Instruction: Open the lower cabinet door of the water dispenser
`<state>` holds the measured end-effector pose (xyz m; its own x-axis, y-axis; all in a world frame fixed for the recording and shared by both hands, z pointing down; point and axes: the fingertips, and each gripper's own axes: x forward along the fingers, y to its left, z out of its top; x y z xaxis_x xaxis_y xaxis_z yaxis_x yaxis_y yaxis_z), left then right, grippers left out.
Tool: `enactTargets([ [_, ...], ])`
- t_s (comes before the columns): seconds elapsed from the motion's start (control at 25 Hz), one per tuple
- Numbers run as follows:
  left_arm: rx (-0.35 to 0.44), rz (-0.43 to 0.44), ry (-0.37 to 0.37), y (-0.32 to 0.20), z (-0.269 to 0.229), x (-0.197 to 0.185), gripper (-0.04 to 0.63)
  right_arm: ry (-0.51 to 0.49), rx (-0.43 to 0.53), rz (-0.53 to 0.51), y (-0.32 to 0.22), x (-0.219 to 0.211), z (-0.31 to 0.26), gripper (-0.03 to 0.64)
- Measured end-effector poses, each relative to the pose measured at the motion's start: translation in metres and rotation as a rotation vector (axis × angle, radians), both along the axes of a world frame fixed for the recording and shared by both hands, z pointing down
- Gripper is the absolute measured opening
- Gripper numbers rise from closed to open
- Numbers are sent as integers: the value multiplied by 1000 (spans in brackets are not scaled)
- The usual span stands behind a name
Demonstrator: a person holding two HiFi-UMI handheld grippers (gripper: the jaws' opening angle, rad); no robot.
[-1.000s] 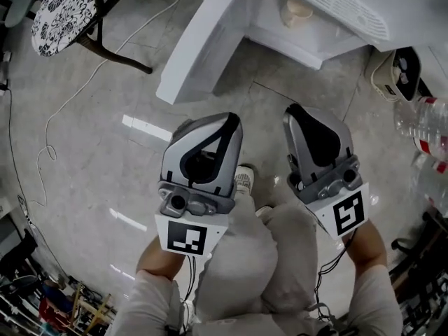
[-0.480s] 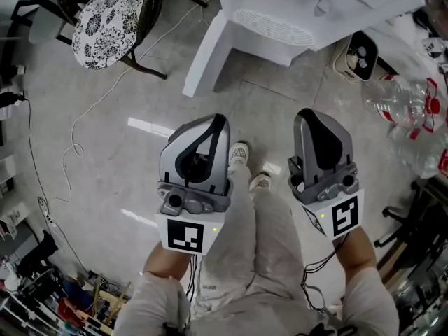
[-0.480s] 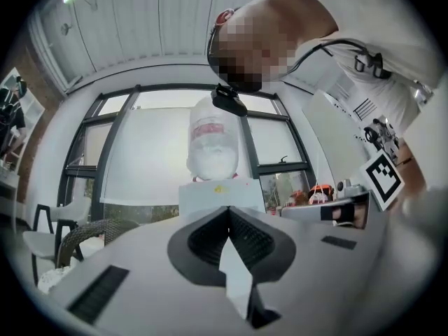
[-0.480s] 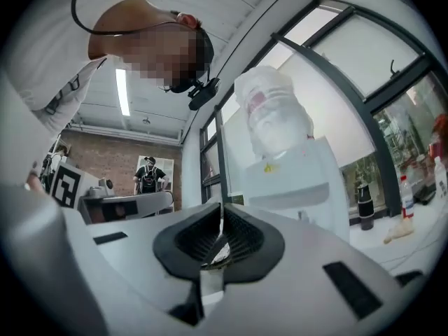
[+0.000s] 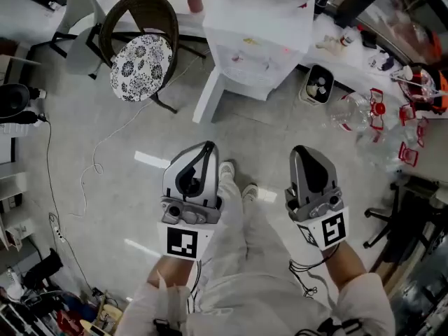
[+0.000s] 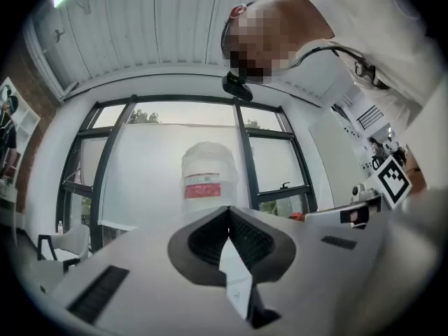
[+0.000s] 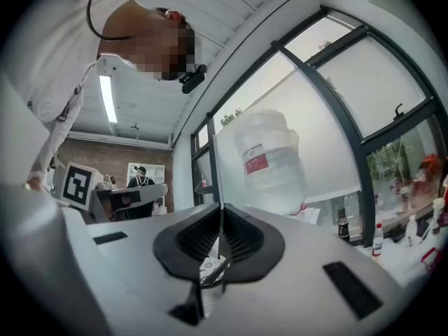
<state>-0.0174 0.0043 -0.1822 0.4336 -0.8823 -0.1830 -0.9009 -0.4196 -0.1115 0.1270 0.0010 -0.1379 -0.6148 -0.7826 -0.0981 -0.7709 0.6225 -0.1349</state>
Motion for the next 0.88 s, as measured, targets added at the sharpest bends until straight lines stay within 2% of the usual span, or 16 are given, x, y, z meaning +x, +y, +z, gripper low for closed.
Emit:
enactTargets([
  [0.12, 5, 15, -19, 17, -46, 2, 2, -10, -27, 63, 22, 25, -42, 23],
  [0.28, -10, 46, -16, 41, -85, -2, 2, -25, -53, 140, 52, 40, -81, 23],
  [0.56, -36, 97, -21, 71, -100, -10, 2, 12, -4, 227, 102, 44, -119, 18],
  [0.72, -46, 114, 4, 75, -110, -21, 2, 4, -2, 244, 113, 42, -135, 14],
  [0.88, -10, 124, 29, 84, -127, -29, 2, 20, 6, 257, 125, 37, -146, 15],
])
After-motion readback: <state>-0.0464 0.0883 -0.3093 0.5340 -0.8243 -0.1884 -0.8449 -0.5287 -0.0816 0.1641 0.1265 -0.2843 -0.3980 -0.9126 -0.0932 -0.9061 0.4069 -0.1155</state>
